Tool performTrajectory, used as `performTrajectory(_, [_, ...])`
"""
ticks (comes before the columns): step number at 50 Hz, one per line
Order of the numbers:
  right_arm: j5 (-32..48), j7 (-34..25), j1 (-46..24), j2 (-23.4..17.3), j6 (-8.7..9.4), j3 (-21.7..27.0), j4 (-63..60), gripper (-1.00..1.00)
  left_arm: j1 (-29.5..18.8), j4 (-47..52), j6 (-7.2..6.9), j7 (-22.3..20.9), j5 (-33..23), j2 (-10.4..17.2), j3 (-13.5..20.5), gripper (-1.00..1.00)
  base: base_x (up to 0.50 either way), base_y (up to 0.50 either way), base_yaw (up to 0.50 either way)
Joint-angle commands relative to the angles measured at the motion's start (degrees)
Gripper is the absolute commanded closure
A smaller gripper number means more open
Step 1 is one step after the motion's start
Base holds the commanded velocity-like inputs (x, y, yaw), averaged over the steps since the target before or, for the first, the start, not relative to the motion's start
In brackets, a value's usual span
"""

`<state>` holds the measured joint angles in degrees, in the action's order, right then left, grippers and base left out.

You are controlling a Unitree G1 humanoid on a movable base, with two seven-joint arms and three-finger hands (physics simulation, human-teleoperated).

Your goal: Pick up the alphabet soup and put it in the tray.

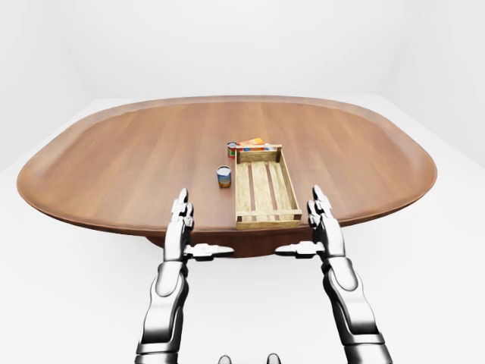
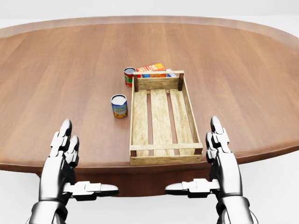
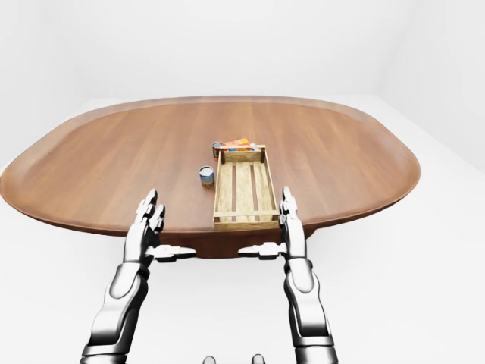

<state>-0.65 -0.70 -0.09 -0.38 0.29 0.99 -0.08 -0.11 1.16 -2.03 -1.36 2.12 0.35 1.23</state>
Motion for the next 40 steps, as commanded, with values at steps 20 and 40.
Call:
performTrajectory(20, [-1.24,1.73,0.28,-0.51,4.29,1.37,-1.99,-1.00,-3.32,1.97,-2.97,4.70,2.20,0.98,3.49,-1.00,0.00,0.00,0.00])
performTrajectory(40, [-1.91,1.04,7.03,-0.37,4.71,5.07,-24.49,-1.00,-2.20,7.39,-2.97,3.18,4.63,2.15,5.65,-1.00,0.00,0.00,0.00])
